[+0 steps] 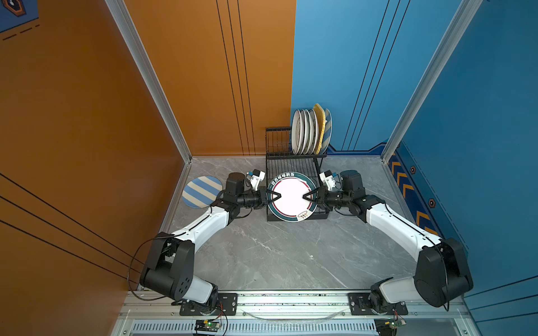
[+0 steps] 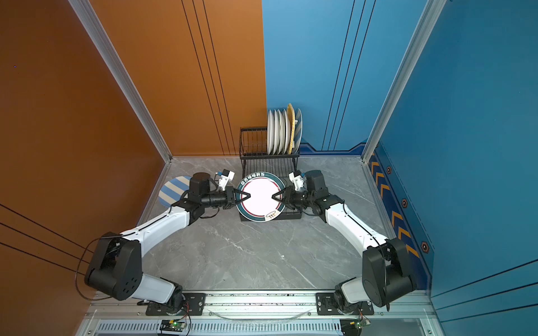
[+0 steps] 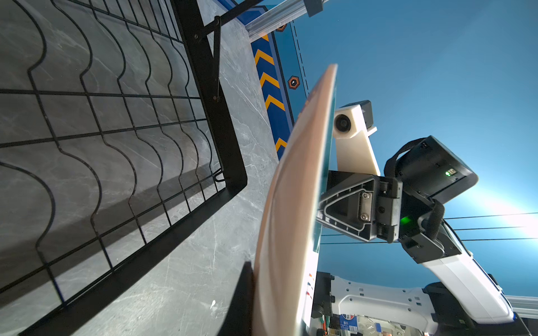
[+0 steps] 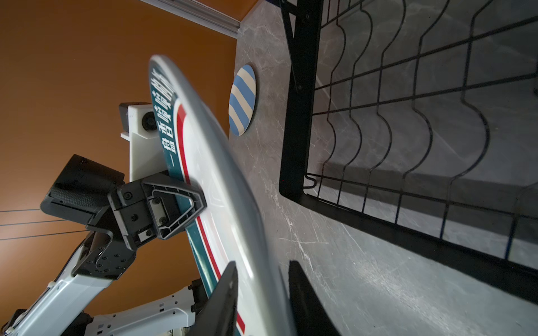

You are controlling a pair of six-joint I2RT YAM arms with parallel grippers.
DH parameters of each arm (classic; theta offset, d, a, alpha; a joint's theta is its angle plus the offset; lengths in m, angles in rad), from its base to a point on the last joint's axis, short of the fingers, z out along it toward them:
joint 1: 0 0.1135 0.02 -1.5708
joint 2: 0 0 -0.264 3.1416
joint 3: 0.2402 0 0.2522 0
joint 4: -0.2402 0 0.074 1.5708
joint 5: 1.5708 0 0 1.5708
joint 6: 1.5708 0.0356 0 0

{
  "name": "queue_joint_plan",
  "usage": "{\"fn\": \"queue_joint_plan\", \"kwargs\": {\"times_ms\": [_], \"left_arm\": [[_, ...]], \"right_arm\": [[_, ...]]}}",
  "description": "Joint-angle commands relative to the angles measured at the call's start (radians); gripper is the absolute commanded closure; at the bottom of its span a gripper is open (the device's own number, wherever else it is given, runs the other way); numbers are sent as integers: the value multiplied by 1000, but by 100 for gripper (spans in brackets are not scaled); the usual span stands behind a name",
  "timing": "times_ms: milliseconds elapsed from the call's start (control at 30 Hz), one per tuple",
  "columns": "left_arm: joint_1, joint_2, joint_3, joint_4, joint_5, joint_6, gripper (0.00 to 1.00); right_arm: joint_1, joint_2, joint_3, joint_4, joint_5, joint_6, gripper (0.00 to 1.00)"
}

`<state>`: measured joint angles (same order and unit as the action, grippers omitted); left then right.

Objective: Load plates into a dish rack
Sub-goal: Pick up the plate from the top-right of the table.

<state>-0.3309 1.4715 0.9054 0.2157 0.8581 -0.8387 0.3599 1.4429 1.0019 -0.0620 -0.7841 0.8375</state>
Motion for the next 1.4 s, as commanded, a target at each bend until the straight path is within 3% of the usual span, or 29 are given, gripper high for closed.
{"fn": "queue_joint_plan", "kwargs": {"times_ms": [0,333,500,633,867,1367], "left_arm": [[-11,-6,-22,12,82,3,100],[8,-7,-32,11,72,-2,98],[41,-21,-44,12,52,-2,58],[80,-44,-58,11,36,-2,38],[143,-92,-55,-110,-16,87,17],[194,-140,22,-442,-212,302,1]], "right_arm": [[16,14,60,165,-55,40,69],[24,44,93,166,-81,37,88],[24,33,129,66,-47,-20,98],[24,10,183,-72,34,-90,100],[59,-36,323,-344,296,-218,100],[321,86,838,-720,1060,-337,100]]}}
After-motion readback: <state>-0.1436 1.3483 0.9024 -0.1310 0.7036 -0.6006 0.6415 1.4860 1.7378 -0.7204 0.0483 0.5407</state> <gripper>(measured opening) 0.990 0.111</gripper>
